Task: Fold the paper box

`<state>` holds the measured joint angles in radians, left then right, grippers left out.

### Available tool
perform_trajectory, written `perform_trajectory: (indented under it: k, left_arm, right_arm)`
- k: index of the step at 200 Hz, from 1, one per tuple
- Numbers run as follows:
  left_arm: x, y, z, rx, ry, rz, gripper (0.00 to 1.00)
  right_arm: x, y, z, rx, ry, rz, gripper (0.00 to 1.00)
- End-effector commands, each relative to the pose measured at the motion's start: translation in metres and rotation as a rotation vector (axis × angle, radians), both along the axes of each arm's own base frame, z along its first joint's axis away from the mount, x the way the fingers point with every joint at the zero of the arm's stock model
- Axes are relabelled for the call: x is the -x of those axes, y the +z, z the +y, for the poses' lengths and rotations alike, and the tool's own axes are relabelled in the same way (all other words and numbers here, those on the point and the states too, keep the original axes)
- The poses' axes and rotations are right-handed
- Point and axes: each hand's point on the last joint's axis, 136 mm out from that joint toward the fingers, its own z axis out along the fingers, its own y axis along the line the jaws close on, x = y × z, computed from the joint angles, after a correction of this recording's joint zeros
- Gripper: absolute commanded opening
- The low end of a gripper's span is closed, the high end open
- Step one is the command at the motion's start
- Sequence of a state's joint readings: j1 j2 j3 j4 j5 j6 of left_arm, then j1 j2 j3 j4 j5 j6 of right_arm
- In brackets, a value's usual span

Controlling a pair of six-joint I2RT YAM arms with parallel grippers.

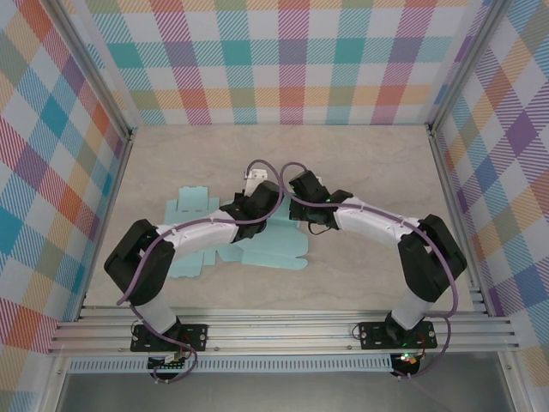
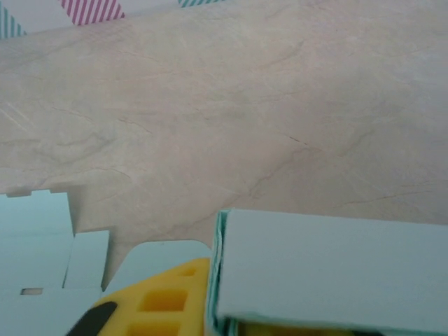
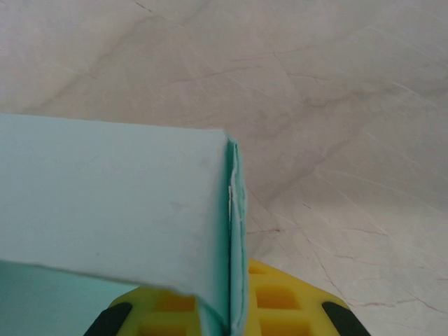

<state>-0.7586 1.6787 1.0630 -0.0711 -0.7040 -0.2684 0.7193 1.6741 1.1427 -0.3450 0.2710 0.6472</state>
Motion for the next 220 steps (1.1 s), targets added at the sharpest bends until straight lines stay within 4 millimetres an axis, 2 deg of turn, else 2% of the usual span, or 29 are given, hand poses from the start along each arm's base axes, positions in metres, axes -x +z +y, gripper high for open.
perform_trajectory:
  k: [1, 14, 26, 50, 65, 70, 106, 128, 162, 186, 220]
  left_arm:
    - [0.009, 0.023, -0.018, 0.148, -0.110, 0.020, 0.42]
    - [0.020, 0.035, -0.017, 0.195, -0.130, 0.029, 0.59]
    - [0.031, 0.051, -0.018, 0.247, -0.169, 0.030, 0.70]
    - [0.052, 0.084, -0.014, 0.331, -0.220, 0.022, 0.87]
    - [0.059, 0.094, -0.006, 0.345, -0.210, 0.027, 0.97]
    - [0.064, 0.090, 0.000, 0.330, -0.198, 0.056, 1.00]
    - [0.073, 0.081, 0.020, 0.334, -0.152, 0.115, 1.00]
    - [0.073, 0.077, 0.027, 0.375, -0.146, 0.137, 1.00]
    - [0.070, 0.074, 0.032, 0.437, -0.152, 0.165, 1.00]
    - [0.069, 0.068, 0.034, 0.456, -0.145, 0.183, 1.00]
    - [0.068, 0.061, 0.036, 0.469, -0.143, 0.194, 1.00]
  right_arm:
    - [-0.003, 0.009, 0.007, -0.008, 0.018, 0.011, 0.00]
    - [-0.005, 0.011, 0.002, 0.009, 0.016, 0.019, 0.00]
    - [-0.004, 0.011, -0.005, 0.027, 0.018, 0.037, 0.00]
    - [0.000, 0.011, -0.018, 0.055, 0.051, 0.098, 0.00]
    - [0.009, 0.008, -0.024, 0.072, 0.097, 0.164, 0.00]
    - [0.014, 0.005, -0.028, 0.085, 0.111, 0.194, 0.00]
    - [0.045, -0.007, -0.057, 0.150, 0.204, 0.409, 0.00]
    - [0.057, -0.011, -0.064, 0.124, 0.260, 0.515, 0.00]
    - [0.067, -0.025, -0.072, 0.196, 0.354, 0.665, 0.00]
    - [0.061, -0.037, -0.076, 0.272, 0.395, 0.738, 0.00]
    - [0.027, -0.052, -0.088, 0.437, 0.359, 0.734, 0.01]
